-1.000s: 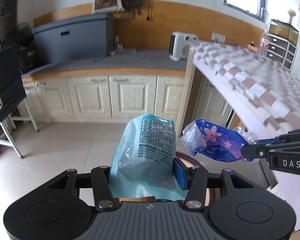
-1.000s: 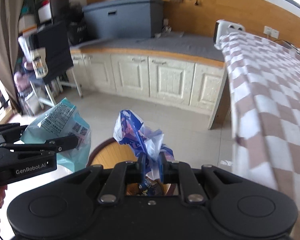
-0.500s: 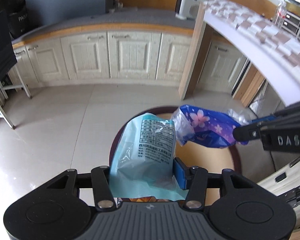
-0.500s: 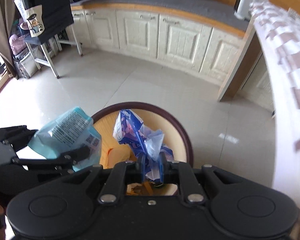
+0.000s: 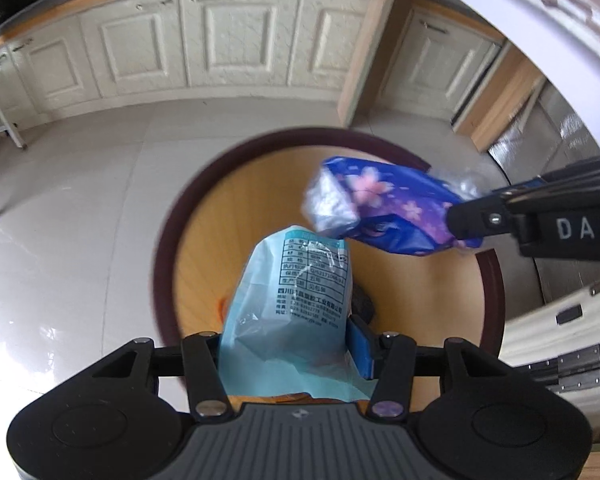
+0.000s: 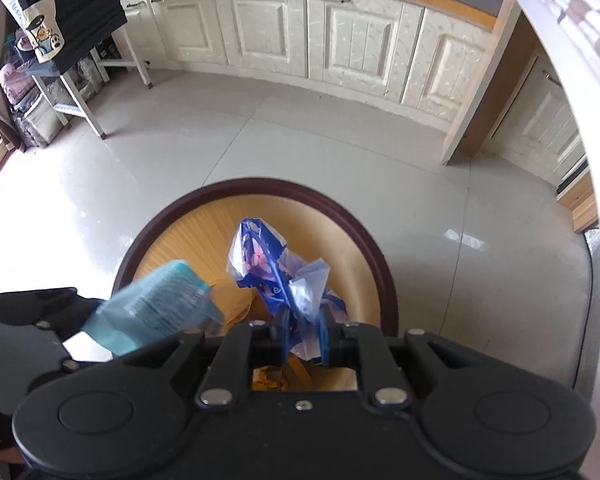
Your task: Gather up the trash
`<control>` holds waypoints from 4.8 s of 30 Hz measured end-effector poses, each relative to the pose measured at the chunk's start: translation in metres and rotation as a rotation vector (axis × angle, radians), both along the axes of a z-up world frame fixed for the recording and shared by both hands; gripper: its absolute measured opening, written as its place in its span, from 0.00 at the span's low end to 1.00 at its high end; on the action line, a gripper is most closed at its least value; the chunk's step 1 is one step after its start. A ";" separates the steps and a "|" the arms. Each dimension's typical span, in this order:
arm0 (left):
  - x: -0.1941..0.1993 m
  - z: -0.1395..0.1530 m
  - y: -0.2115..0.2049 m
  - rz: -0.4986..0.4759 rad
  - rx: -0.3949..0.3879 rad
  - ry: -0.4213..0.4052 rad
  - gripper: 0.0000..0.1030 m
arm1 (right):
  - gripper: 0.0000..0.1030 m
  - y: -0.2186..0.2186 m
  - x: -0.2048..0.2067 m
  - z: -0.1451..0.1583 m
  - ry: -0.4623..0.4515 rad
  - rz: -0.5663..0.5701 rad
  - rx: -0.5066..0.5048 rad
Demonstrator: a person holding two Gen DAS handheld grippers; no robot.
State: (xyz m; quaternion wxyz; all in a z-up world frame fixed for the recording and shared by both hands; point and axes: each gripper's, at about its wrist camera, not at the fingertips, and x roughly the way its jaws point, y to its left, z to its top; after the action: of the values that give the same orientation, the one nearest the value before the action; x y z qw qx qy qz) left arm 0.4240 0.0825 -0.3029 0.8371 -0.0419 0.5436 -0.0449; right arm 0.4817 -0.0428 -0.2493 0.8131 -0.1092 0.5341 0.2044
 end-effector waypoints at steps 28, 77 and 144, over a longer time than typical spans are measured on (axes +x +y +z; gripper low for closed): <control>-0.031 0.023 0.004 -0.038 0.051 -0.006 1.00 | 0.73 -0.003 -0.018 -0.012 0.057 -0.040 -0.015; -0.269 0.277 -0.010 0.045 -0.006 -0.438 1.00 | 1.00 -0.119 -0.278 0.250 -0.421 -0.191 0.242; -0.428 0.282 -0.049 0.029 0.032 -0.579 1.00 | 1.00 -0.161 -0.496 0.241 -0.675 -0.368 0.155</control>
State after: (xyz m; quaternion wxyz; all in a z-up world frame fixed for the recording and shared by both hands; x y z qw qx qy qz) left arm -0.0037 0.0335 -0.0205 0.9585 -0.0219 0.2820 -0.0344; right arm -0.0141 -0.2035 -0.0087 0.9719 -0.0107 0.2302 0.0476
